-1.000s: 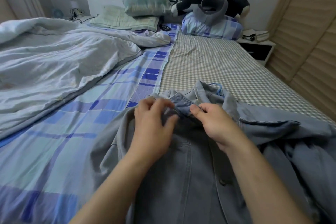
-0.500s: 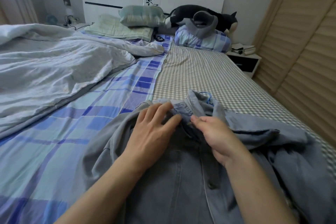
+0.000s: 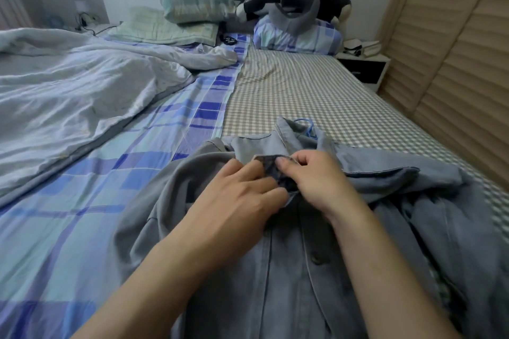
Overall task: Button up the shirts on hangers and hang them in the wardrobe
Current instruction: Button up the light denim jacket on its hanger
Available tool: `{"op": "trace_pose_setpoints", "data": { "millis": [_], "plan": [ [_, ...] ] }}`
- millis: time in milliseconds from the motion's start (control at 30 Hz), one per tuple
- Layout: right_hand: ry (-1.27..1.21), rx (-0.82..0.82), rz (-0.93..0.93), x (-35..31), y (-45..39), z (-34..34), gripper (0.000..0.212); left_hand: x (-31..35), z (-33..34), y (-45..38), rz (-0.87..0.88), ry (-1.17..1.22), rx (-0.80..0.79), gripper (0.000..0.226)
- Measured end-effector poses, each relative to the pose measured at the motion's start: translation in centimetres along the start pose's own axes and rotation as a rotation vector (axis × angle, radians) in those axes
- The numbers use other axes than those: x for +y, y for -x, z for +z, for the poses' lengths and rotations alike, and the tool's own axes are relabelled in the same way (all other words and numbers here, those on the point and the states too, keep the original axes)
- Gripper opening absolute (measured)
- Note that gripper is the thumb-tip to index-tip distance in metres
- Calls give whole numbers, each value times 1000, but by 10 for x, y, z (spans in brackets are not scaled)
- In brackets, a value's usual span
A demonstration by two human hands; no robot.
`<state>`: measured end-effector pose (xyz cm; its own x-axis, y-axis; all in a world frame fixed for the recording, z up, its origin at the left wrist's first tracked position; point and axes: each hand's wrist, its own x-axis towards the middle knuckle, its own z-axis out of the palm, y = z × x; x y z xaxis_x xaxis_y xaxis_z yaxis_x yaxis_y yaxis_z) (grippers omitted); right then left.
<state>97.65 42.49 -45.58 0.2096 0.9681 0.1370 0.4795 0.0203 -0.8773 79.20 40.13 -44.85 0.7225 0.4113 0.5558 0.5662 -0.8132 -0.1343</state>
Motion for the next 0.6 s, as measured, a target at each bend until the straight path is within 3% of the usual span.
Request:
{"op": "trace_pose_setpoints", "data": {
  "millis": [100,167,233,400,600],
  "plan": [
    [34,-23,-10,-8,7,2,40,1,3,2,-363,119,-65,9],
    [14,-47,-30,-13,12,4,38,-3,2,5,-707,417,-92,14],
    [-43,-68,-46,-18,16,7,35,-7,1,9,-944,785,-11,12],
    [-214,-152,-26,-14,22,9,21,0,2,10,-1189,1149,174,11],
    [-217,-136,-98,-3,34,14,13,0,4,10,-1319,1384,200,9]
  ]
}}
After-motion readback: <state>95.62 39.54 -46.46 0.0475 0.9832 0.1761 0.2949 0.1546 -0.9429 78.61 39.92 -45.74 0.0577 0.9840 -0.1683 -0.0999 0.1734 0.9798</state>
